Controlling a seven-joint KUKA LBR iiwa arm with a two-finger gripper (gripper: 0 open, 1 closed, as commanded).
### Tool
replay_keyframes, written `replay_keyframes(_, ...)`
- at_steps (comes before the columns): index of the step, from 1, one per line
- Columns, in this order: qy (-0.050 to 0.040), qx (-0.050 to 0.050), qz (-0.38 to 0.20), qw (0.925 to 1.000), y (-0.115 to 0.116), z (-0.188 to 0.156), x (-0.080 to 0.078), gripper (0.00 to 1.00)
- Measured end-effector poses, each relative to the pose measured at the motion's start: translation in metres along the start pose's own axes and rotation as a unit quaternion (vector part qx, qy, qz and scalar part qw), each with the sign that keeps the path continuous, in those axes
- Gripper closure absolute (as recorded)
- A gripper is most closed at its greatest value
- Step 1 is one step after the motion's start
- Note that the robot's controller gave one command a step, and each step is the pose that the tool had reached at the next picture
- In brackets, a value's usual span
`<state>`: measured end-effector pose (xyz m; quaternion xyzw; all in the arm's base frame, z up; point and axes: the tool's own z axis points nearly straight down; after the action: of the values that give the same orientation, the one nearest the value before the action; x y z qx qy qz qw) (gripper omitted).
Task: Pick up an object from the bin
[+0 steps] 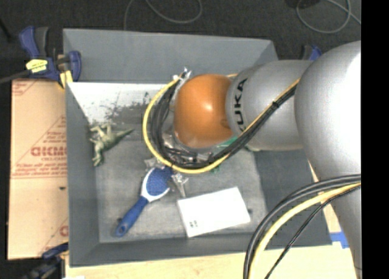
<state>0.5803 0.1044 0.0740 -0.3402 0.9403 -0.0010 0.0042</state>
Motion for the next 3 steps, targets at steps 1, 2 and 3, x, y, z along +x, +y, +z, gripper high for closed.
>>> replay_keyframes(1,-0.0002,0.000,0.000,1.0000,0.000,-0.001,0.000,1.00)
replay_keyframes(2,0.0025,-0.002,0.001,1.0000,0.000,-0.008,0.001,1.00)
replay_keyframes(3,0.0040,-0.002,0.002,1.0000,0.000,-0.028,0.001,1.00)
